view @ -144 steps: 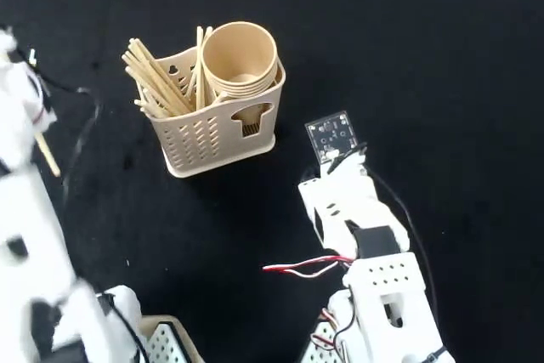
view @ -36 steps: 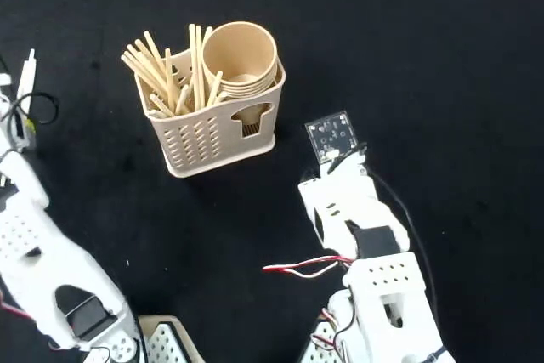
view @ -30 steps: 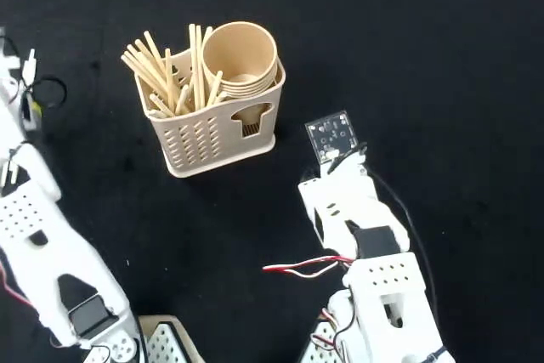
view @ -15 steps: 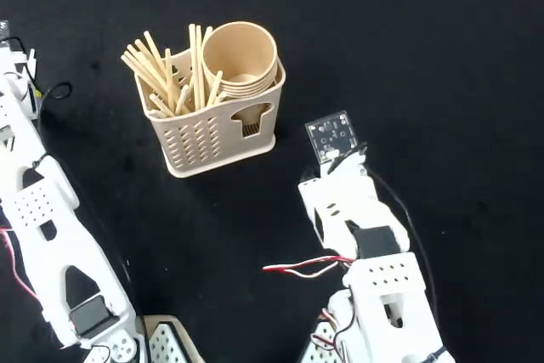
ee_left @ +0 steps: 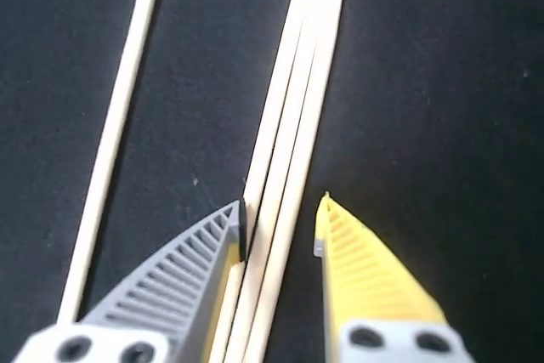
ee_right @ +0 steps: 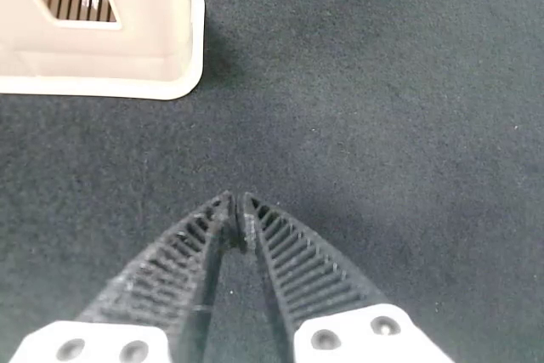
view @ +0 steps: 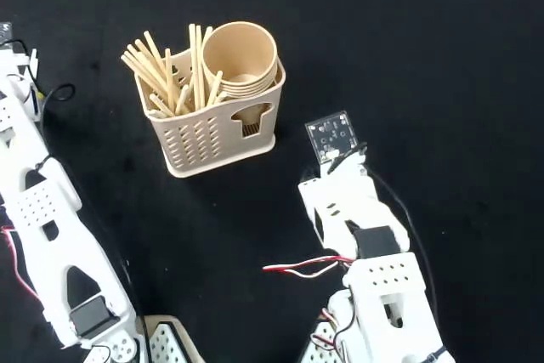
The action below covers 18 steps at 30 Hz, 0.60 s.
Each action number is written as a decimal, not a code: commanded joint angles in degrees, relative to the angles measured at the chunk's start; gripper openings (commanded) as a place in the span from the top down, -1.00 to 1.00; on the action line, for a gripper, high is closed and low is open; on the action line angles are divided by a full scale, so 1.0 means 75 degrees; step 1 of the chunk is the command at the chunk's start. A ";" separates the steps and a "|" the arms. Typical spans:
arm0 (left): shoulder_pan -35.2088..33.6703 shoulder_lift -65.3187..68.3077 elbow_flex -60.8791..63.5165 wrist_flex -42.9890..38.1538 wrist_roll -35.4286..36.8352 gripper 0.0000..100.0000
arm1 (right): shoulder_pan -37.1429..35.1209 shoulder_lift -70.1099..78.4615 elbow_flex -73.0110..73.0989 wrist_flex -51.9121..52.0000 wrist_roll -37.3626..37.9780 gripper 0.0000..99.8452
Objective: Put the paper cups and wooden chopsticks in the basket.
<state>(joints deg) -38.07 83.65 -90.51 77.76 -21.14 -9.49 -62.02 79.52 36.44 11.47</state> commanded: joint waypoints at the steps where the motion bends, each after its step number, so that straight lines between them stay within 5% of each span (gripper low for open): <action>1: 0.0428 0.0094 0.0076 0.0809 -0.0352 0.70 | 0.0012 -0.0111 -0.0088 -0.0035 0.0059 0.97; 18: 0.0651 0.0211 0.0018 0.1008 -0.0633 0.92 | 0.0023 -0.0111 -0.0088 -0.0035 0.0059 0.97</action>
<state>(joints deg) -34.73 84.79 -90.59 84.09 -25.71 -9.49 -62.02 79.52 36.44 11.47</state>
